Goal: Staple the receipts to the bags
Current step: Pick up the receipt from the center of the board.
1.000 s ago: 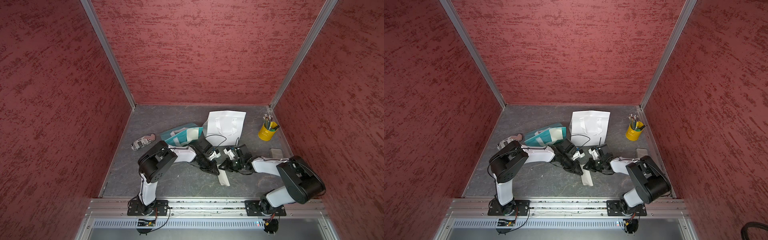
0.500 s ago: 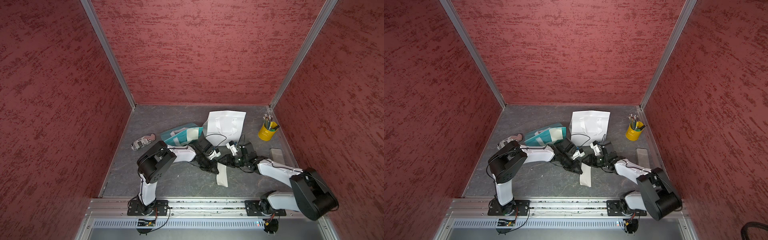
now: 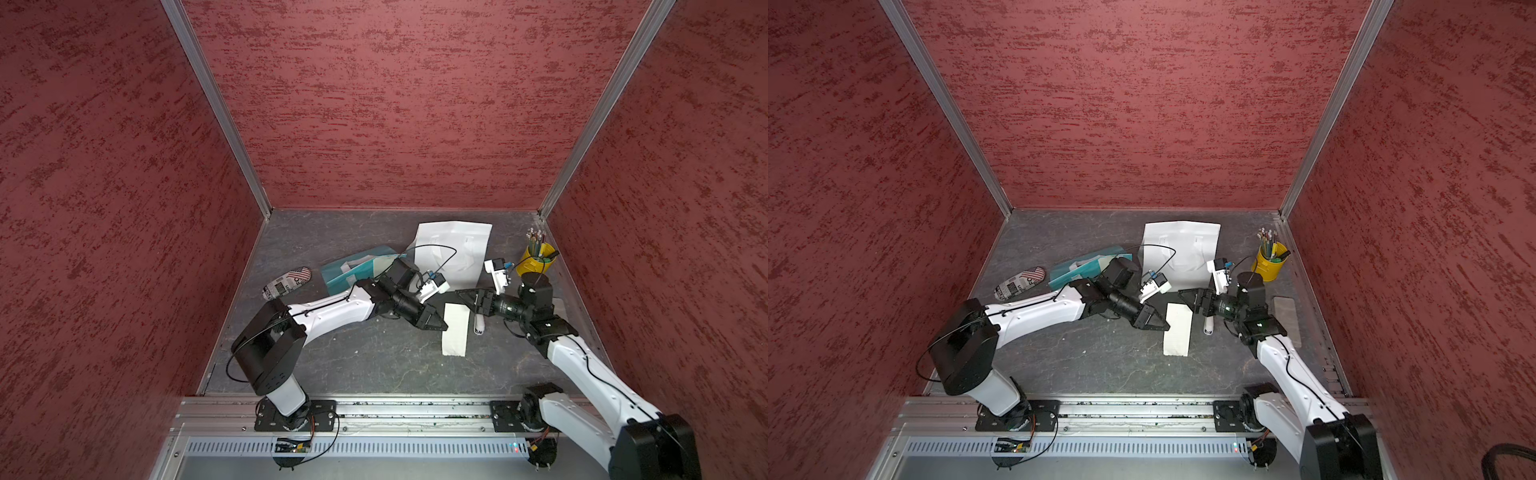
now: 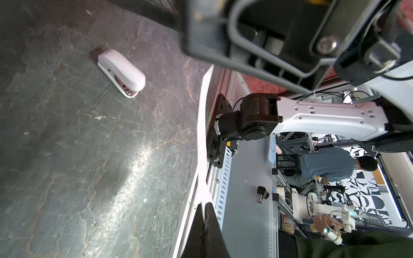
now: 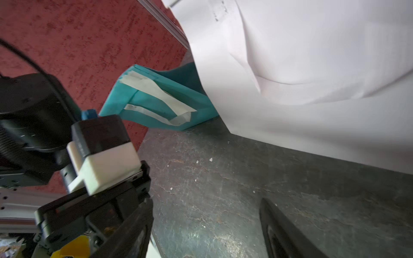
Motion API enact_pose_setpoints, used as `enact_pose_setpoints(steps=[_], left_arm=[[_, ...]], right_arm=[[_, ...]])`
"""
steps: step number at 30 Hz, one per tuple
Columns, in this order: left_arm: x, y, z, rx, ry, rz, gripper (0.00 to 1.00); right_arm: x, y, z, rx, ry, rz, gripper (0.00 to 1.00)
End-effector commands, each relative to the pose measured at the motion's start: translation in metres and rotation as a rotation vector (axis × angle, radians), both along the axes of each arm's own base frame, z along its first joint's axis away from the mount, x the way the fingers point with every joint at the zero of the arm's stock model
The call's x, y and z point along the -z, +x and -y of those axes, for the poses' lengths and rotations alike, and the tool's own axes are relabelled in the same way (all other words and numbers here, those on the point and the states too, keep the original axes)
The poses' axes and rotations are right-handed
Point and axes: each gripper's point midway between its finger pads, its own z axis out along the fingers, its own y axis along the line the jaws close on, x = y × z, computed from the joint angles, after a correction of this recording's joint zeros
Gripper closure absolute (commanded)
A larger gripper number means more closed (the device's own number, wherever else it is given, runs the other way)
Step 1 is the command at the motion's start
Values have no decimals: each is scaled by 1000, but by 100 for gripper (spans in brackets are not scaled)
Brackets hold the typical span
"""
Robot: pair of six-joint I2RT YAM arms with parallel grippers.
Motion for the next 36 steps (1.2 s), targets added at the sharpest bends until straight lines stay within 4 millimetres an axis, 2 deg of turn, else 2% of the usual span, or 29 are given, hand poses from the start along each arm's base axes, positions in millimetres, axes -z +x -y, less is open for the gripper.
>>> enact_pose_setpoints(steps=[1, 3, 5, 8, 13, 18, 21, 24, 28, 31, 33, 36], left_arm=[[-17, 9, -2, 17, -35, 56, 100], [-16, 14, -4, 12, -17, 70, 100], [-19, 20, -5, 3, -36, 82, 100], [-29, 27, -3, -6, -88, 118, 100], [-45, 30, 1, 7, -180, 172, 100], [-48, 37, 0, -2, -199, 187, 100], [-51, 44, 0, -18, -211, 206, 100], [-54, 51, 0, -32, -224, 225, 100], [-53, 55, 1, -27, -218, 224, 100], [-53, 55, 2, -19, -217, 223, 100], [-53, 57, 2, -22, -217, 225, 100], [-58, 62, 2, -41, -218, 240, 98]], right_arm=[[-38, -12, -1, -70, 36, 185, 21], [-54, -18, -2, -96, 64, 253, 21], [-61, -25, -6, -143, 85, 285, 21], [-53, -29, -10, -195, 70, 270, 21], [-52, -31, -13, -244, 77, 270, 22], [-52, -39, -20, -332, 111, 248, 24], [-50, -41, -21, -356, 113, 235, 29], [-48, -42, -21, -363, 117, 226, 42], [-52, -38, -21, -355, 120, 242, 78], [-57, -33, -21, -341, 126, 265, 94], [-60, -27, -20, -319, 119, 281, 100], [-65, -18, -18, -280, 106, 315, 100]])
